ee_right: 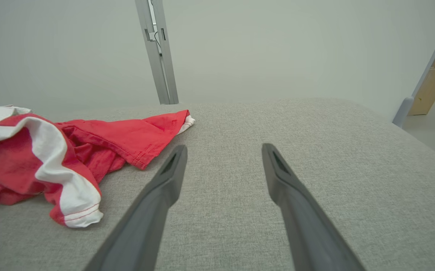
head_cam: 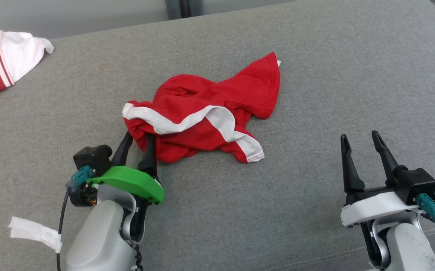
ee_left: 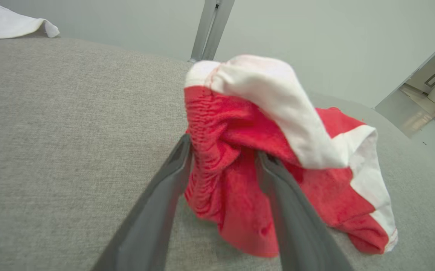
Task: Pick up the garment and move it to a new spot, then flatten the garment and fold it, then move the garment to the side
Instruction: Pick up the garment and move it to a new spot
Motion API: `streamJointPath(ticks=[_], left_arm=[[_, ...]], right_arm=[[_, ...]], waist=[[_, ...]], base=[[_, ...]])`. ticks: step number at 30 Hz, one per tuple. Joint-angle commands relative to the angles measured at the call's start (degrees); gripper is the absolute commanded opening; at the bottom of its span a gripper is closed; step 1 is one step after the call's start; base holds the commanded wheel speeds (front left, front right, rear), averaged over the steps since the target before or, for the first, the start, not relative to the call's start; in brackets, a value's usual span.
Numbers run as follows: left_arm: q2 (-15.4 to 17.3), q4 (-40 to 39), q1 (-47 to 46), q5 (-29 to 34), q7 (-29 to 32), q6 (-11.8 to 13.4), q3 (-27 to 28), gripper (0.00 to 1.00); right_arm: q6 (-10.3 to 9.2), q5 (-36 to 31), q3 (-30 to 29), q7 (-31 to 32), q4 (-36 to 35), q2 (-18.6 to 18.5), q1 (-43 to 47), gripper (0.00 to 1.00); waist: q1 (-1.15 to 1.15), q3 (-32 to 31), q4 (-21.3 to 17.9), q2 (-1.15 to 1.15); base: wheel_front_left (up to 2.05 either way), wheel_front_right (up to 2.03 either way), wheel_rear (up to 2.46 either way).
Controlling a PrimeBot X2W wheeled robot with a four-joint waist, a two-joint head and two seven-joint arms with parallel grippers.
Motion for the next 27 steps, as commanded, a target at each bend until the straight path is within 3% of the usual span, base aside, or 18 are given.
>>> streamJointPath(ticks=[1,18,27], left_arm=[[-0.19,-1.21,1.61,1.21,-0.16,0.19,1.17,1.0],[-0.86,-15.23,13.8,11.3,-0.11,-1.41,10.9,1.0],[-1.22,-19.41,22.05,13.87,-0.12,-0.22,14.04,1.0]], right_arm=[[-0.1,-0.16,0.0,-0.02,0.17,-0.18,-0.22,1.0],[-0.1,0.24,-1.33,-0.02,1.44,-0.19,2.04,1.0],[-0.1,0.93,-0.26,-0.02,1.43,-0.19,2.89,1.0]], waist=[[0.0,-0.48,0.24,0.0],[0.0,-8.66,2.29,0.0],[0.0,-10.43,2.86,0.0]], base=[[0.0,0.0,0.0],[0.0,0.0,0.0],[0.0,0.0,0.0]])
